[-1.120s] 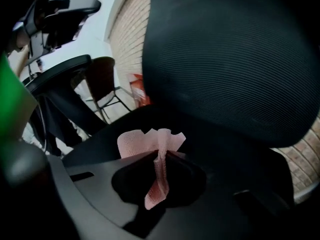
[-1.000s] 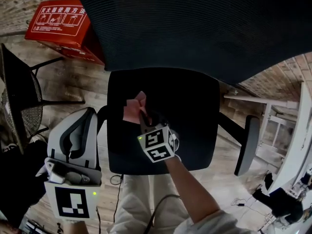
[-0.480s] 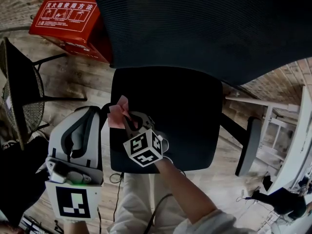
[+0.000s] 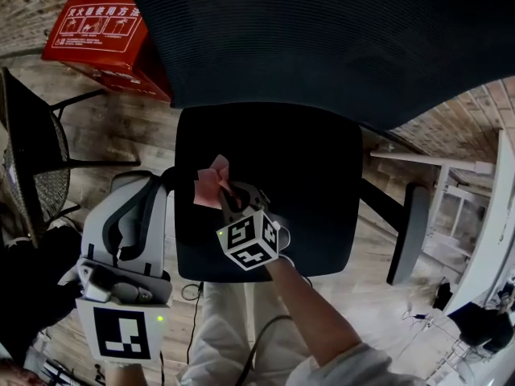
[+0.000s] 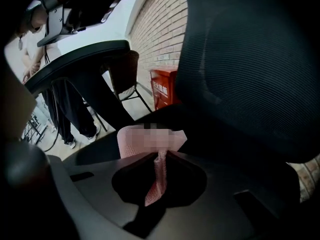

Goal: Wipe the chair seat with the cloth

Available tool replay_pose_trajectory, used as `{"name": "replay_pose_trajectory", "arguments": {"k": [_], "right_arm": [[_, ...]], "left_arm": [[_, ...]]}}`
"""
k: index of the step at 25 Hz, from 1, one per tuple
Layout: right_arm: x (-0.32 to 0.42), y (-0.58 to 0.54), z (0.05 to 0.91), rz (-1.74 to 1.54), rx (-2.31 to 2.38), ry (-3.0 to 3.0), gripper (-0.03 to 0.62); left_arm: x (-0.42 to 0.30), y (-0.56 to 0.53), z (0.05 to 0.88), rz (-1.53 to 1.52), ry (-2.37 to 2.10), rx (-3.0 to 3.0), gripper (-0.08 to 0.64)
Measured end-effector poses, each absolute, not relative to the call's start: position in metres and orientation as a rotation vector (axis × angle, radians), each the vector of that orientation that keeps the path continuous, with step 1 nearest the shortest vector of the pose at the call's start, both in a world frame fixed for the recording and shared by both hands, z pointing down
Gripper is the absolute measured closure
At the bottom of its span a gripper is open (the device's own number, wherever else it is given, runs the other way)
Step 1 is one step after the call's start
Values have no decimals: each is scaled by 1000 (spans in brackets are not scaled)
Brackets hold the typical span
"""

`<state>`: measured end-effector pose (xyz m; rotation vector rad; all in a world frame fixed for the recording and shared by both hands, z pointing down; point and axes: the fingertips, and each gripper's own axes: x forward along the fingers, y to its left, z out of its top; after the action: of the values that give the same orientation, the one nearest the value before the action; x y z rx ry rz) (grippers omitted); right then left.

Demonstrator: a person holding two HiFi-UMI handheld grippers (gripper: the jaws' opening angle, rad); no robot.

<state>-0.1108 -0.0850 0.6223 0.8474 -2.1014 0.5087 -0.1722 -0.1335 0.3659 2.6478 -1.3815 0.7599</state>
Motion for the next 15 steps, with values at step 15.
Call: {"name": "replay_pose_trajectory", "arguments": {"k": [15], "right_arm": [[56, -55, 634, 577, 1129, -1844, 537]], "left_arm": [[-116, -121, 366, 800, -1293, 2707, 541]]}}
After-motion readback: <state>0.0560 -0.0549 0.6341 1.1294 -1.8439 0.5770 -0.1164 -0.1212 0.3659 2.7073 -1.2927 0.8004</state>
